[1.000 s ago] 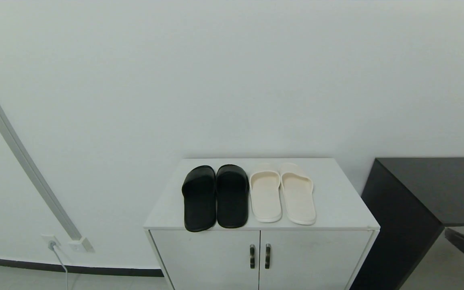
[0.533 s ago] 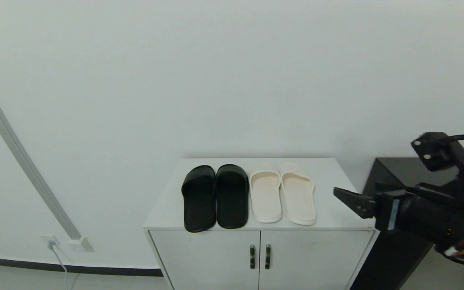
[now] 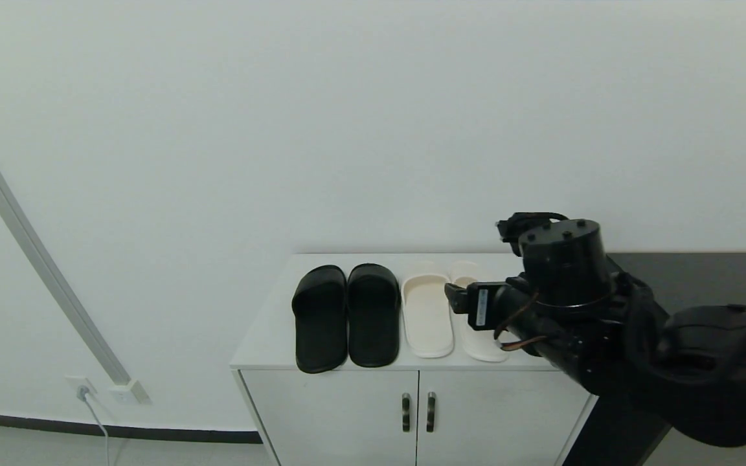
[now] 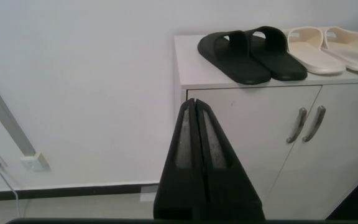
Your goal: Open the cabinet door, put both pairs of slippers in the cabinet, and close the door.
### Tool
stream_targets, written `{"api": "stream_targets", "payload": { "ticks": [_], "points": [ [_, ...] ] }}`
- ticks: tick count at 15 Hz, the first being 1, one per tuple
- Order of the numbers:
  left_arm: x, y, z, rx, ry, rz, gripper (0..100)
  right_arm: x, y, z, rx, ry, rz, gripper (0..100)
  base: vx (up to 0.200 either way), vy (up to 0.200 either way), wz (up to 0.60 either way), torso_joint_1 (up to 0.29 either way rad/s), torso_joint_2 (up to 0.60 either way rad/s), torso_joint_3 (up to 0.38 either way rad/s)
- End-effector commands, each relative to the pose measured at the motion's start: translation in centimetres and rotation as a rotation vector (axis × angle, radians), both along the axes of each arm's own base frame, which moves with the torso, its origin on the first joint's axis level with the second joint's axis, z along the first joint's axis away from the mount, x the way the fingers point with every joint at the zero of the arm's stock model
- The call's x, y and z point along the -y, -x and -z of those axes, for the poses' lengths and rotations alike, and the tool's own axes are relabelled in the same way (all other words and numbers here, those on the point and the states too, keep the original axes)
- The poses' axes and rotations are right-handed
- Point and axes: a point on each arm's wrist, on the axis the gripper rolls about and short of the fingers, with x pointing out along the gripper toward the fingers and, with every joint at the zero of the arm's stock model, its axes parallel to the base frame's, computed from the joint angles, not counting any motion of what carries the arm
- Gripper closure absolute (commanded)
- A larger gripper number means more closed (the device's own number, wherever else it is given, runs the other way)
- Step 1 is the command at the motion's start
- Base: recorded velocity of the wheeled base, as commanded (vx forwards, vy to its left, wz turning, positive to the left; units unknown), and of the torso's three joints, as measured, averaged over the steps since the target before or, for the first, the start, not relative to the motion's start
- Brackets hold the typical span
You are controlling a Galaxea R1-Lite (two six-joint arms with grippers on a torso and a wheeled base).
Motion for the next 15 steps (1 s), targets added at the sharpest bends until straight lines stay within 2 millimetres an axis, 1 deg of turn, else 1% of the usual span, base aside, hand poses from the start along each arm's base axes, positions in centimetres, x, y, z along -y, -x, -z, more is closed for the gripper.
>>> {"api": "stream_targets", "payload": {
  "ticks": [1, 4, 6, 8, 10, 12, 15],
  "points": [
    [0.0, 0.0, 0.0, 0.000, 0.000, -0.001, 100, -2.8, -3.0, 2.9, -0.018, 0.049, 0.053, 0, 0.000, 0.000, 0.00, 0.000, 0.00, 0.000],
    [0.0, 0.0, 0.0, -0.001, 0.002, 0.000, 100, -4.1, -4.7, 4.8, -0.029, 0.066, 0.069, 0, 0.000, 0.000, 0.00, 0.000, 0.00, 0.000],
    [0.0, 0.0, 0.0, 0.000, 0.002, 0.000, 100, -4.4, -5.8, 5.7, -0.037, 0.075, 0.085, 0, 0.000, 0.000, 0.00, 0.000, 0.00, 0.000],
    [0.0, 0.0, 0.0, 0.000, 0.002, 0.000, 100, -4.6, -7.7, 7.1, -0.032, 0.081, 0.129, 0, 0.000, 0.000, 0.00, 0.000, 0.00, 0.000],
    [0.0, 0.0, 0.0, -0.001, 0.002, 0.000, 100, -4.9, -9.0, 8.1, -0.035, 0.087, 0.143, 0, 0.000, 0.000, 0.00, 0.000, 0.00, 0.000],
    [0.0, 0.0, 0.0, -0.001, 0.002, 0.000, 100, -5.2, -10.0, 8.8, -0.033, 0.086, 0.153, 0, 0.000, 0.000, 0.00, 0.000, 0.00, 0.000],
    [0.0, 0.0, 0.0, -0.001, 0.002, 0.000, 100, -5.5, -11.7, 8.6, -0.002, 0.082, 0.164, 0, 0.000, 0.000, 0.00, 0.000, 0.00, 0.000]
  ]
}}
